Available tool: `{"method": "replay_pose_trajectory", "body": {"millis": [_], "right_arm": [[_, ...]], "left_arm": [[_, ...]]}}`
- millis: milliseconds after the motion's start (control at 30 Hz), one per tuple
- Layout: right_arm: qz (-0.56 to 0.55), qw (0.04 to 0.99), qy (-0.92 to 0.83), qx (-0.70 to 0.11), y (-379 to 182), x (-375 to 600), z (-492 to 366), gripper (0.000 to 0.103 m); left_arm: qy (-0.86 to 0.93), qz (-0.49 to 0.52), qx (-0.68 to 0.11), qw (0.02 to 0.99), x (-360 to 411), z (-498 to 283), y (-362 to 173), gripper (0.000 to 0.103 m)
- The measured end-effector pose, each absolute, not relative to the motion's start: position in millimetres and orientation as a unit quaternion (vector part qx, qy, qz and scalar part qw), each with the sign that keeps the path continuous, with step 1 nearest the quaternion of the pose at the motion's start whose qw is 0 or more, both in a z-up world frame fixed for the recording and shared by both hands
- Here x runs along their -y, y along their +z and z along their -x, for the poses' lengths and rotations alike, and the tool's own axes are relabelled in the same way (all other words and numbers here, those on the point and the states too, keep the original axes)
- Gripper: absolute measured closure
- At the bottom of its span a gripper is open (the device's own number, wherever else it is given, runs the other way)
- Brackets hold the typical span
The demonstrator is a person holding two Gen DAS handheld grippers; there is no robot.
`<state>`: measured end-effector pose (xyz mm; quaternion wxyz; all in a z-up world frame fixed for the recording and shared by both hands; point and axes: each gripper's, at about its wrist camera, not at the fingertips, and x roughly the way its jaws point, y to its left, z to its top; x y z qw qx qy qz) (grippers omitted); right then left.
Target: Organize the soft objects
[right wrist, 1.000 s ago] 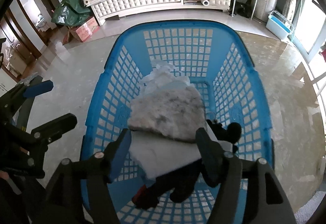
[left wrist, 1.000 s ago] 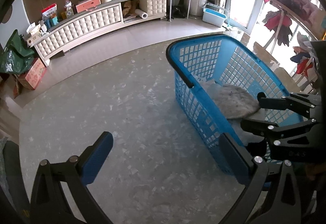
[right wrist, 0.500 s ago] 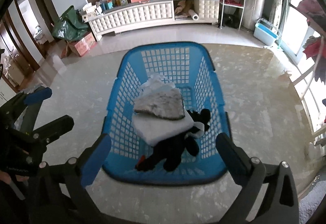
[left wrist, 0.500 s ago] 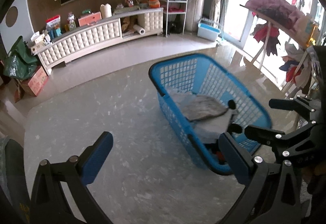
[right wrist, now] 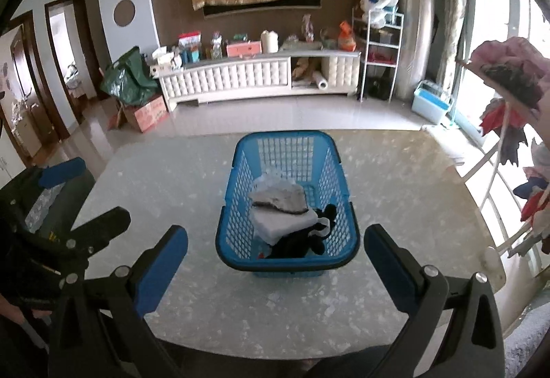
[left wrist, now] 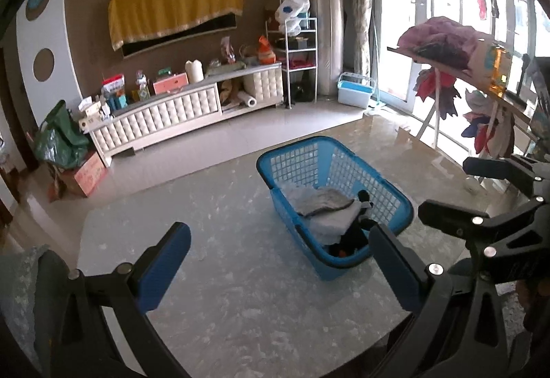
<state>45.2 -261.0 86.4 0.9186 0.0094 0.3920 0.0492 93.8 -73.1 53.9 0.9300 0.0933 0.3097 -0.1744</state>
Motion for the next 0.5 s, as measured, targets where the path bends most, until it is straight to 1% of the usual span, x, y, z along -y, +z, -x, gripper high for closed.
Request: {"method": "replay_pose_trajectory", "body": {"millis": [233,500], "right_arm": [[-0.017,0.928,0.045,-0.369,93,260,-20,0.000],[-0.017,0.933,0.045,-0.358,94,257,-11,0.000]], "left_arm": [[-0.178,-0.080,-0.297,0.935,67,-70,65,0.000],[-0.180,-0.075,-0.285,0.939,69,-54,72,0.000]]}}
